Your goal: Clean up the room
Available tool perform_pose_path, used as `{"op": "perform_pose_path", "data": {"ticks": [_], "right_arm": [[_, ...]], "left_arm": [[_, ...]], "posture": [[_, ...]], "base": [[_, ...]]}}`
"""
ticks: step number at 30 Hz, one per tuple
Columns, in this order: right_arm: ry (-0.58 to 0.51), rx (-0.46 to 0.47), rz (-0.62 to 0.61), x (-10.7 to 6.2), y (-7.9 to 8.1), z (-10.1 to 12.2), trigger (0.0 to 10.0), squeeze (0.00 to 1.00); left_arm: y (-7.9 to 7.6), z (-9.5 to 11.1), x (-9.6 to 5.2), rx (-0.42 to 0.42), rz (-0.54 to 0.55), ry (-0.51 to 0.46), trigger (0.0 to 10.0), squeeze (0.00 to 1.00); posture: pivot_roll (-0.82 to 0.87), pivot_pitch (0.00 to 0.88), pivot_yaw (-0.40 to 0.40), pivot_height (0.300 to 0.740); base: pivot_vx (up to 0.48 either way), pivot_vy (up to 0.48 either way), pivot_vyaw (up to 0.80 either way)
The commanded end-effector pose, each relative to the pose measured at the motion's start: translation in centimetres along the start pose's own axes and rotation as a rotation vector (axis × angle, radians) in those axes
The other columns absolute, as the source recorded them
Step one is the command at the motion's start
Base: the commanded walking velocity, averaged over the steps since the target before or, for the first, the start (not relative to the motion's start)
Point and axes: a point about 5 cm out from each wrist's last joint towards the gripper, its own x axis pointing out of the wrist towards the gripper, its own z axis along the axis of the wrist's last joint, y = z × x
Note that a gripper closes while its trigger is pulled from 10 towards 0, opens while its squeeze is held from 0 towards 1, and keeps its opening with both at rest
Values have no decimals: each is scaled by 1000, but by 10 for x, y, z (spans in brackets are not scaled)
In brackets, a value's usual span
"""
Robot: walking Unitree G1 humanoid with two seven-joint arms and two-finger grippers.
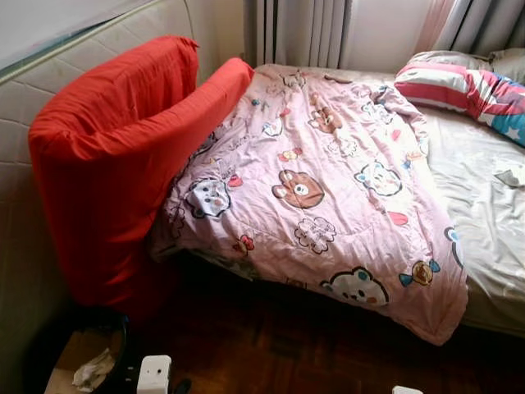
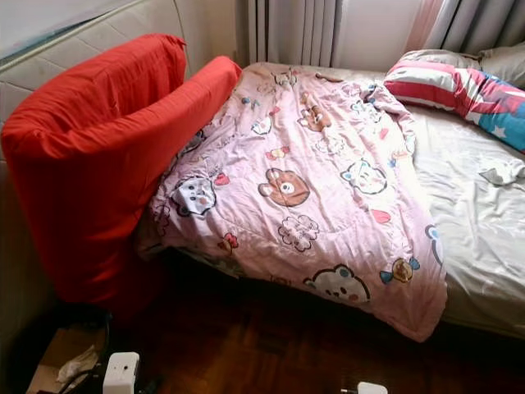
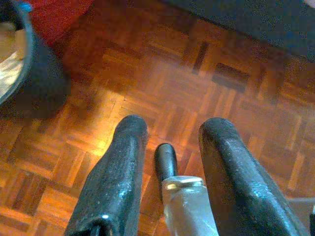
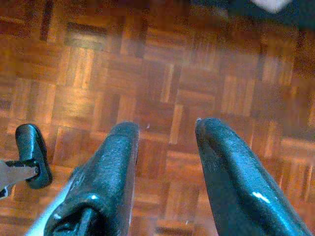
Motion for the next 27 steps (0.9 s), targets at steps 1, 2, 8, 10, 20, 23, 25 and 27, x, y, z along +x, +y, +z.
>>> {"op": "perform_pose_path", "data": {"ticks": [1, 2, 8, 10, 20, 23, 25, 27], "right_arm": [[10, -12, 12, -1, 3, -4, 10000, 0], [11, -13, 16, -1, 4, -4, 10000, 0], [22, -48, 36, -2, 9, -8, 10000, 0], [24, -55, 38, -2, 9, -9, 10000, 0], [25, -77, 45, -2, 9, -8, 10000, 0], [25, -86, 51, -2, 10, -8, 10000, 0], [26, -86, 51, -2, 10, -8, 10000, 0], [27, -89, 53, -2, 11, -9, 10000, 0]], "left_arm": [[7, -23, -8, 4, 29, 93, 10000, 0], [8, -25, -8, 1, 33, 103, 10000, 0], [11, -42, -15, -20, 71, 176, 10000, 0], [11, -44, -16, -21, 75, 188, 10000, 0], [2, -38, -9, -25, 91, 214, 10000, 0], [-7, -31, -4, -26, 86, 213, 10000, 0], [-8, -30, -3, -26, 86, 218, 10000, 0], [-10, -30, -3, -25, 86, 223, 10000, 0]], "posture": [[17, 144, 24, 740], [17, 143, 23, 740], [24, 136, 18, 740], [25, 135, 17, 740], [28, 152, 7, 740], [30, 156, 6, 740], [29, 157, 7, 740], [29, 161, 7, 740]], "base": [[0, 0, 794], [0, 0, 800], [0, 0, 800], [0, 0, 800], [0, 0, 800], [0, 0, 800], [0, 0, 800], [0, 0, 800]]}}
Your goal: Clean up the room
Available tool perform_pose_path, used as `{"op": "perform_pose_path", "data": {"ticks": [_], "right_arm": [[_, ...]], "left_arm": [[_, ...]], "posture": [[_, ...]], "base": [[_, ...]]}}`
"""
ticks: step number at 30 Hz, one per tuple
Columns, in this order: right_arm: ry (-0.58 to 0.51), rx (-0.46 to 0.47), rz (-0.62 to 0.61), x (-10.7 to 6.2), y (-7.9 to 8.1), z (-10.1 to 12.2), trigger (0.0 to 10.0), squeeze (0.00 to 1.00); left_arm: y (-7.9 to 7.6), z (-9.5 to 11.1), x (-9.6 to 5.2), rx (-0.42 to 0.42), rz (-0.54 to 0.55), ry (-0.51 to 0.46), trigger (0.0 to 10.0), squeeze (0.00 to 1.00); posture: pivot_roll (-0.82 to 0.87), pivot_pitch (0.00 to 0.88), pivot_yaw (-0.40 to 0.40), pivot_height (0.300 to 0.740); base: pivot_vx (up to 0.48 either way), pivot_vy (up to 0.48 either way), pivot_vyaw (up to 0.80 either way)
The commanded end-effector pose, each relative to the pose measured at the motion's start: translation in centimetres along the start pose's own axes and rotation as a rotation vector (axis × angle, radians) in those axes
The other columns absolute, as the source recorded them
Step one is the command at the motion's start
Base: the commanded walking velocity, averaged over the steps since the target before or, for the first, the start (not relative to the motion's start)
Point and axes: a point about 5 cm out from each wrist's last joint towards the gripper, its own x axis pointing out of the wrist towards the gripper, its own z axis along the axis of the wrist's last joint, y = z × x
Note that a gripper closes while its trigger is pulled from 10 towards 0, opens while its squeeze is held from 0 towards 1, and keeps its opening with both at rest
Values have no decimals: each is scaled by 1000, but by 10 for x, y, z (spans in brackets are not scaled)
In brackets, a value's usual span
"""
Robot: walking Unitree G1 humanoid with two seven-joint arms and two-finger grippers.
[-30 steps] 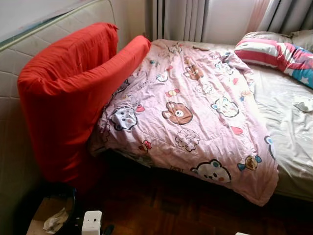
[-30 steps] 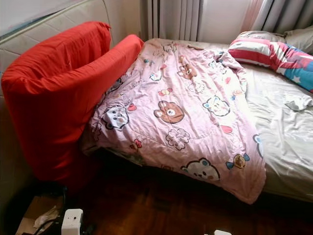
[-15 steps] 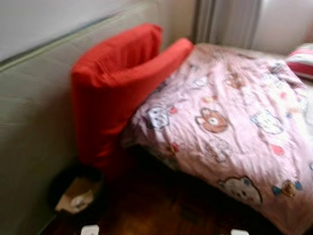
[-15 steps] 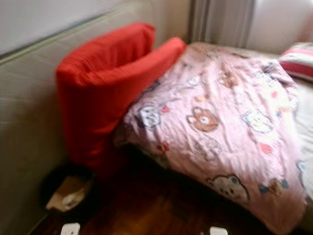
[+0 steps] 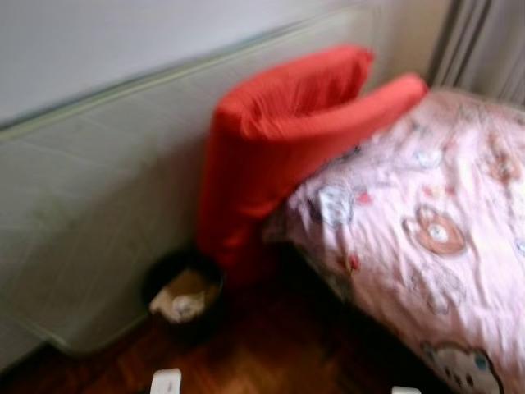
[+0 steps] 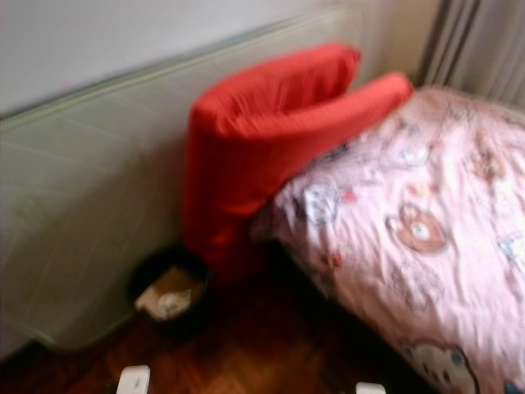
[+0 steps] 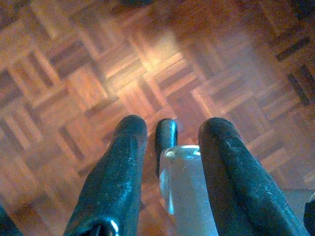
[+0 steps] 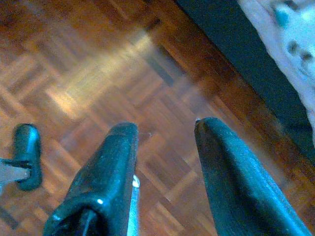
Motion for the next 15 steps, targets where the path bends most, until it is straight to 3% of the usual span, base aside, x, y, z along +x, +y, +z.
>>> {"op": "perform_pose_path", "data": {"ticks": [1, 15], "right_arm": [[30, -6, 5, -2, 1, -10, 10000, 0], [40, -17, 10, -3, 1, -14, 10000, 0]], "left_arm": [[2, -13, -2, 4, 16, 46, 10000, 0], [4, -17, -4, 2, 16, 45, 10000, 0]], "posture": [[29, 162, 7, 740], [30, 172, 9, 740]], "base": [[0, 0, 800], [0, 0, 800]]}}
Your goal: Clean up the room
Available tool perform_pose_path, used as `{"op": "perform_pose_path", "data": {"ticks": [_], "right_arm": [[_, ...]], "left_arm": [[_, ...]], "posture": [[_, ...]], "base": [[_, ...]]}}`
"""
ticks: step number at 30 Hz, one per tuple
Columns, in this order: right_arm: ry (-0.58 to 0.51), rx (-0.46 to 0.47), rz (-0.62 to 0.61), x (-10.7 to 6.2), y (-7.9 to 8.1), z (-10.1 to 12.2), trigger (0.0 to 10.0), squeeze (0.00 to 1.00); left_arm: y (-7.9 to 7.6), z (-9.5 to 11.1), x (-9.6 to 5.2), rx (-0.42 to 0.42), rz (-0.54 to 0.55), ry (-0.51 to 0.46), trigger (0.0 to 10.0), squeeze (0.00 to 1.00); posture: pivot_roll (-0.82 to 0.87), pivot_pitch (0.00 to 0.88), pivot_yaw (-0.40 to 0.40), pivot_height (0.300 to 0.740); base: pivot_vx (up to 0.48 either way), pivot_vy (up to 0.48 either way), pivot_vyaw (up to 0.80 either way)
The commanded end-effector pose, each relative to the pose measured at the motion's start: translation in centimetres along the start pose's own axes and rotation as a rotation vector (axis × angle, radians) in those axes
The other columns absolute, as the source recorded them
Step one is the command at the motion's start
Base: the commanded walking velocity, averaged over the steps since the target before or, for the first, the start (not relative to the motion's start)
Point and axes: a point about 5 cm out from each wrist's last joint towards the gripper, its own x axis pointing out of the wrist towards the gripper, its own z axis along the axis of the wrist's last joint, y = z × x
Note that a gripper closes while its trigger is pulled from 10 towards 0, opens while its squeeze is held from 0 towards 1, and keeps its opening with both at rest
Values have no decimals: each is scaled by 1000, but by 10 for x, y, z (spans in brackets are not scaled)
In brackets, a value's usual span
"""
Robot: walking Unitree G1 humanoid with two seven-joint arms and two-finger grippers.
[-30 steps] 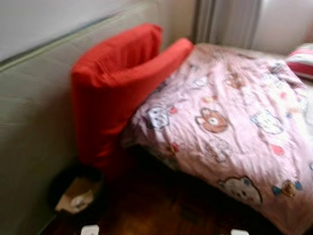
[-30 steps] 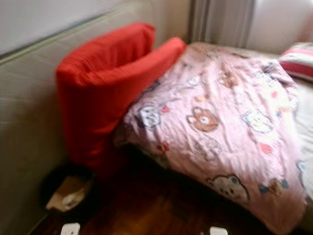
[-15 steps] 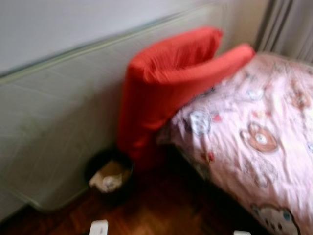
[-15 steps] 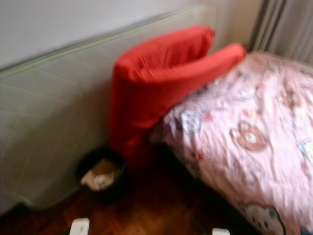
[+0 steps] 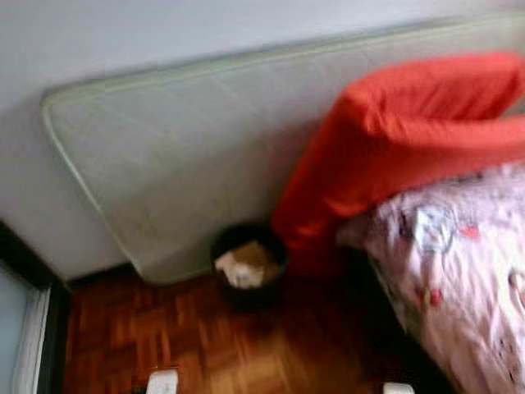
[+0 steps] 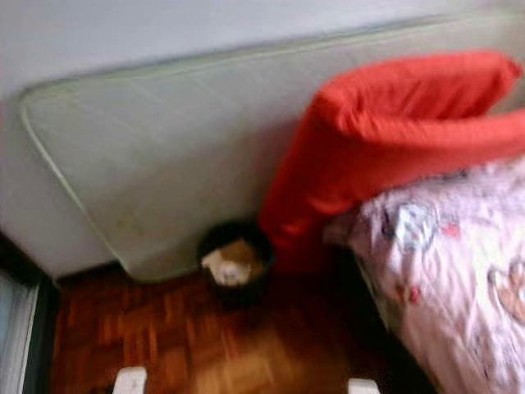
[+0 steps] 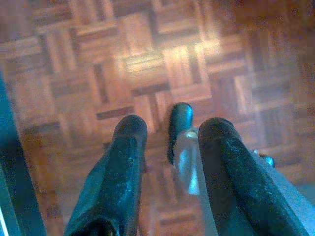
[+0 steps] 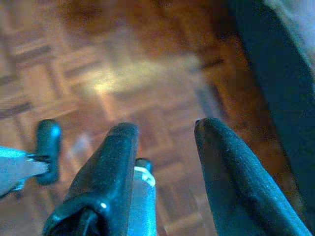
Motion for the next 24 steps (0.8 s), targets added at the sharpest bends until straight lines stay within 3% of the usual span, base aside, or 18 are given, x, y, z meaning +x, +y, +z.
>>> {"op": "perform_pose_path", "data": {"ticks": [1, 17, 21, 24], "right_arm": [[31, -1, -19, -3, -8, -10, 10000, 0], [30, -2, -15, -2, -8, -9, 10000, 0], [32, 34, 14, -2, -3, -8, 10000, 0], [36, 34, 20, -2, -2, -9, 10000, 0]], "left_arm": [[0, -11, -2, 1, -1, 35, 10000, 0], [-1, -13, -2, -3, 2, 44, 10000, 0], [1, -13, -2, 27, 15, 46, 10000, 0], [15, -30, -9, 46, 28, 67, 10000, 0]], "posture": [[31, 174, 9, 740], [33, 176, 4, 740], [36, 171, 7, 740], [37, 170, 7, 740]], "base": [[0, 0, 800], [0, 0, 800], [0, 0, 0], [0, 0, 0]]}}
